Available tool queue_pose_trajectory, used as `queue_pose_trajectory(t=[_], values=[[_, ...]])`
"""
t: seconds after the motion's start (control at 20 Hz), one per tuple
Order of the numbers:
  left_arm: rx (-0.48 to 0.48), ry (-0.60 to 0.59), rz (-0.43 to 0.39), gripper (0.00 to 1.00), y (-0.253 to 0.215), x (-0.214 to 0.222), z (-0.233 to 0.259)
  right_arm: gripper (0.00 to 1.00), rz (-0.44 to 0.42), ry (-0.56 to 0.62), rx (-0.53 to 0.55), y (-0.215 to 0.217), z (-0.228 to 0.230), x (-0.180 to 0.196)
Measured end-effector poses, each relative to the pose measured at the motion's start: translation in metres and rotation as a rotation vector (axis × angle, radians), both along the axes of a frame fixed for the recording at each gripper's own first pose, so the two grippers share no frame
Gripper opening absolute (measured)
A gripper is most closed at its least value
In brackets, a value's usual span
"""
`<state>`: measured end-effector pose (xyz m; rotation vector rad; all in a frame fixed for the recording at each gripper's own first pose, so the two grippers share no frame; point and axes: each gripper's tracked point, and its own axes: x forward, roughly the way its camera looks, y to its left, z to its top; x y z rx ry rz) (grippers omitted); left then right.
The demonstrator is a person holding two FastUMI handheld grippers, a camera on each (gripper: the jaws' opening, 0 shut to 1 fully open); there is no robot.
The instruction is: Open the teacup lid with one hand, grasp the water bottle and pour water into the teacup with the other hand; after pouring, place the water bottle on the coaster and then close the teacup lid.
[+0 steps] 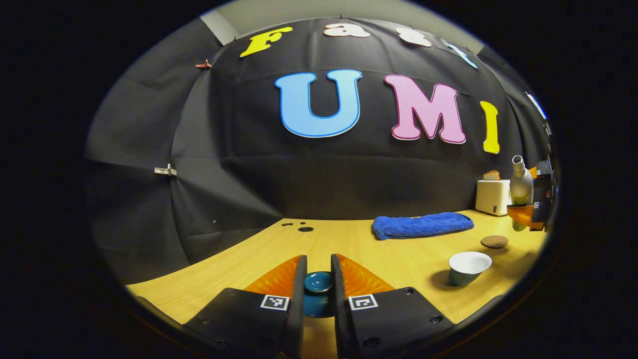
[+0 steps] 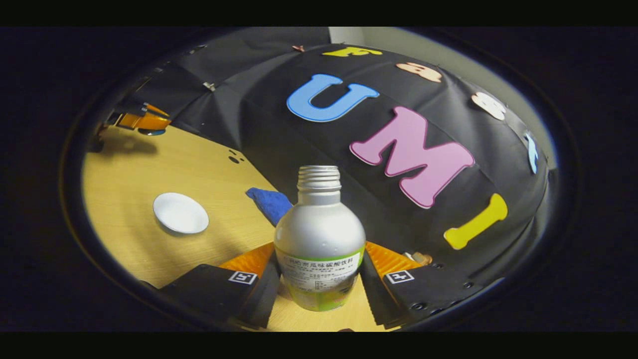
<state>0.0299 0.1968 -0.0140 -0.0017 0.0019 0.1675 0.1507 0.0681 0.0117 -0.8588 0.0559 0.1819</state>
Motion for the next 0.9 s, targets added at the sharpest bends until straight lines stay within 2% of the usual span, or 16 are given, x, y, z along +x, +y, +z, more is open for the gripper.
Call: queue_pose_trajectory(t=[0.2, 0.4, 0.55, 0.9], values=[[0.0, -0.001, -0.028, 0.29, -0.003, 0.003, 0.0, 0.78, 0.071, -0.035, -0.227, 0.011, -0.01, 0.009], [-0.001, -0.001, -0.031, 0.29, -0.003, 0.004, 0.0, 0.78, 0.123, -0.029, -0.344, 0.022, -0.034, 0.011], [-0.001, 0.0, -0.036, 0.29, -0.004, 0.003, 0.001, 0.78, 0.152, -0.069, -0.457, 0.029, -0.038, 0.013], [0.0, 0.0, -0.049, 0.29, -0.006, 0.005, 0.001, 0.77, 0.197, -0.086, -0.61, 0.035, -0.054, 0.02]])
